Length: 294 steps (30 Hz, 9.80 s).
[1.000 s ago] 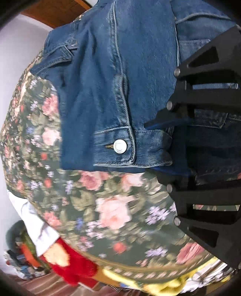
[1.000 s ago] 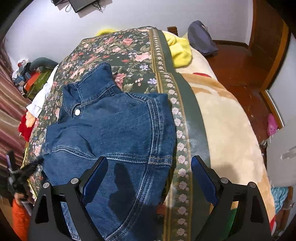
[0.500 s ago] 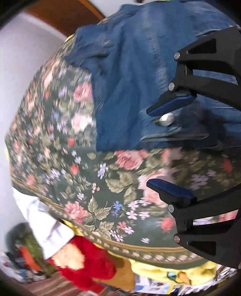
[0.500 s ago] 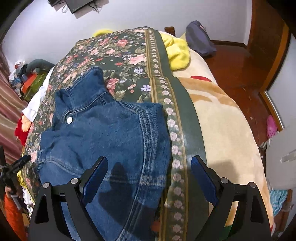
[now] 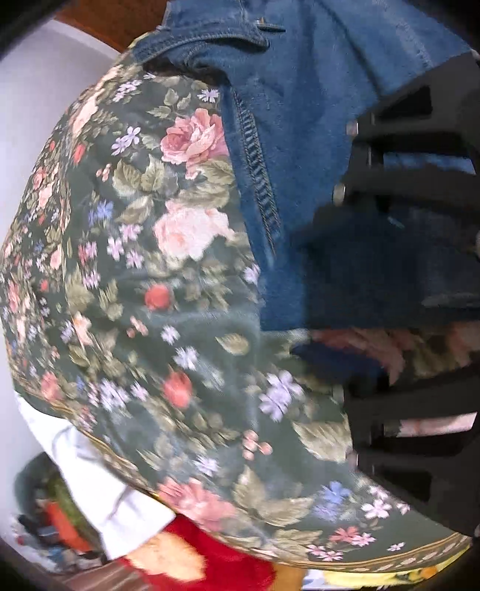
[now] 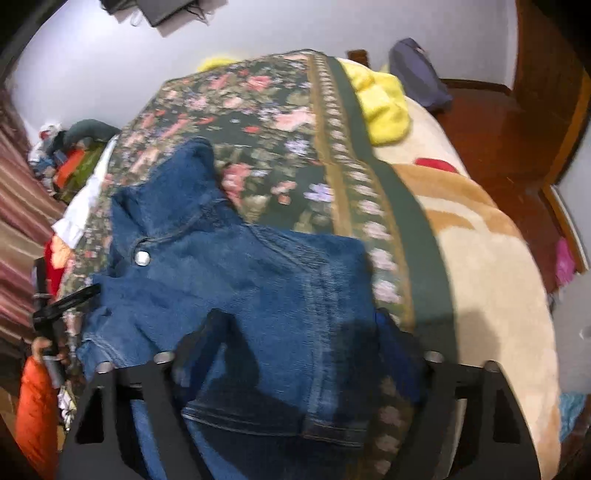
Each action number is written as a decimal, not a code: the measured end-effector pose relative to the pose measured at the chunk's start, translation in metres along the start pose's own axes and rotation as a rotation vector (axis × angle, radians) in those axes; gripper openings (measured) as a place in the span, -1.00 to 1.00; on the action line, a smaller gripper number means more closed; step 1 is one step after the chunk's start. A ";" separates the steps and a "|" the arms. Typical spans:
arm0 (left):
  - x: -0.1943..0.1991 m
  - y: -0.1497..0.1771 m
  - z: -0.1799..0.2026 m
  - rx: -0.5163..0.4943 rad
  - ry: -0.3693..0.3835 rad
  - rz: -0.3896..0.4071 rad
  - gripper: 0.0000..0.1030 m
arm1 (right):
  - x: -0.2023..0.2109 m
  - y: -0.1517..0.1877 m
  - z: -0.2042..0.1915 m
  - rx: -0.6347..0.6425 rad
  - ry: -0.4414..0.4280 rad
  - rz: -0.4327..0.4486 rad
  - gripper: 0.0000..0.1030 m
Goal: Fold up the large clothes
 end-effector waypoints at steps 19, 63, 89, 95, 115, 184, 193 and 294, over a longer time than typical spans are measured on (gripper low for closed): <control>0.053 0.000 -0.079 0.053 -0.297 0.100 -0.99 | -0.067 -0.065 -0.069 0.277 0.169 0.021 -0.52; 0.201 0.224 -0.040 0.166 0.099 -0.066 0.65 | 0.154 0.159 -0.050 0.286 0.100 -0.061 -0.40; 0.178 0.276 -0.024 0.313 0.300 -0.180 -0.33 | 0.149 0.199 -0.051 0.128 0.006 -0.040 0.09; 0.198 0.256 -0.004 0.209 0.200 -0.088 -0.61 | 0.147 0.189 -0.076 0.266 -0.006 -0.010 -0.59; 0.238 0.079 -0.024 0.169 0.164 0.270 -0.65 | 0.145 0.050 -0.110 0.290 -0.027 0.271 -0.65; 0.019 -0.032 -0.008 0.009 -0.118 0.007 0.61 | -0.080 -0.049 -0.152 0.476 0.146 -0.009 -0.63; 0.018 -0.070 -0.014 0.040 -0.202 0.014 0.62 | -0.081 -0.053 -0.146 0.441 0.159 -0.015 -0.63; 0.069 0.111 -0.031 0.751 0.194 0.070 -0.16 | -0.056 0.053 -0.210 0.687 0.006 -0.053 1.00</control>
Point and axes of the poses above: each gripper's, at about its wrist camera, not at the fingertips, and x roughly against the way its jaws point, z to its right, y to its underside, the point moved 1 cm from there along -x, roughly the way its jaws point, and after that the axes turned 5 degrees about z, right-handed, at the moved point
